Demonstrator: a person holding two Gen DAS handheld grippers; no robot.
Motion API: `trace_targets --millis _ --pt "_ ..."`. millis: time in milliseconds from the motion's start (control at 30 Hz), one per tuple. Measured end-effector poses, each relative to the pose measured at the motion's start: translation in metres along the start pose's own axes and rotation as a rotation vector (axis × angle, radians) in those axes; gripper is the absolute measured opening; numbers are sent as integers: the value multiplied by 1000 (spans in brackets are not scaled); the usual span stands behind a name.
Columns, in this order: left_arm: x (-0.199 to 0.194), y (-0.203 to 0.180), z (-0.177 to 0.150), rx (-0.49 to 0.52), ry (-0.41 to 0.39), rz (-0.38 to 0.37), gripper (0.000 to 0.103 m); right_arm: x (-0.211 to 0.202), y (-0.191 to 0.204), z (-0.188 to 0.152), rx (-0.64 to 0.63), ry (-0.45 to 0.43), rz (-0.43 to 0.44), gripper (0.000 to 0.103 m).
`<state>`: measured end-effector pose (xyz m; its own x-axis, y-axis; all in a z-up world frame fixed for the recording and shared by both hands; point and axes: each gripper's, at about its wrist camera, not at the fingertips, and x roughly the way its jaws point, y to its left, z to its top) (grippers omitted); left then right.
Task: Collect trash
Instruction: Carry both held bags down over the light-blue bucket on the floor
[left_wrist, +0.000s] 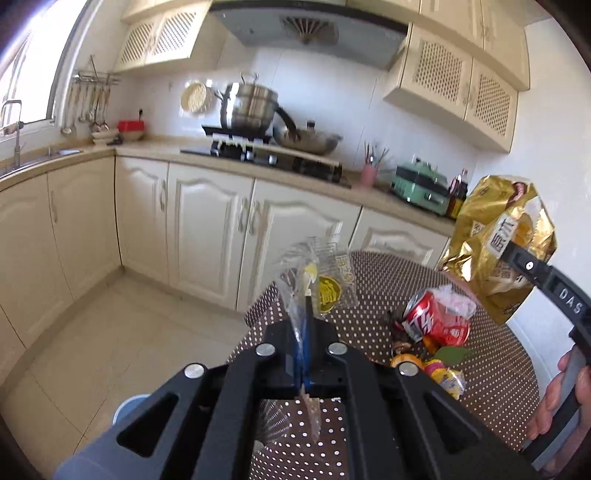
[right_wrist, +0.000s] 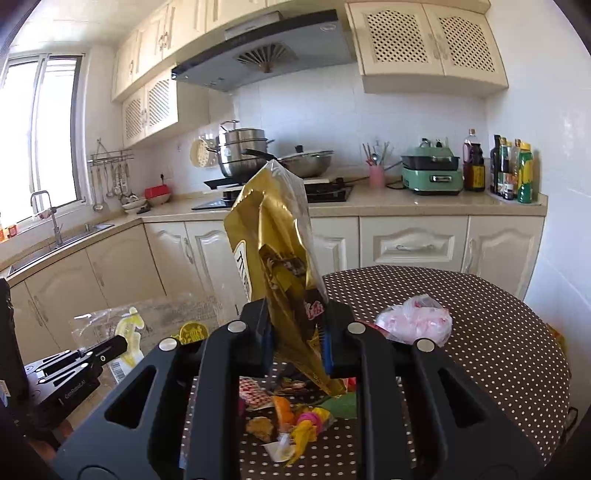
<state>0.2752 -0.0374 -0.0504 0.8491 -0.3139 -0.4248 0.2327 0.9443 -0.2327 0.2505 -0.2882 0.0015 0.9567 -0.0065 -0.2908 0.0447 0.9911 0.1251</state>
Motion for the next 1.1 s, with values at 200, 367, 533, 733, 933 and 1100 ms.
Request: trace_targets --millis 200,367,533,733,933,1100 --pt "-35 45 -4 -47 -48 75 1 -1 62 -7 -52 32 118 19" --pt "-41 116 -27 -96 25 205 1 27 132 -35 -71 136 263 19" --pt "-18 192 -70 -167 173 336 1 85 212 -101 -108 311 369 19" --pt "43 281 -134 -277 432 425 1 172 272 -217 -164 587 380 19" --pt "115 328 -172 -350 587 392 2 236 282 -308 -155 795 330 19" --pt "143 346 -184 -425 601 379 36 263 282 -341 -148 848 303 19"
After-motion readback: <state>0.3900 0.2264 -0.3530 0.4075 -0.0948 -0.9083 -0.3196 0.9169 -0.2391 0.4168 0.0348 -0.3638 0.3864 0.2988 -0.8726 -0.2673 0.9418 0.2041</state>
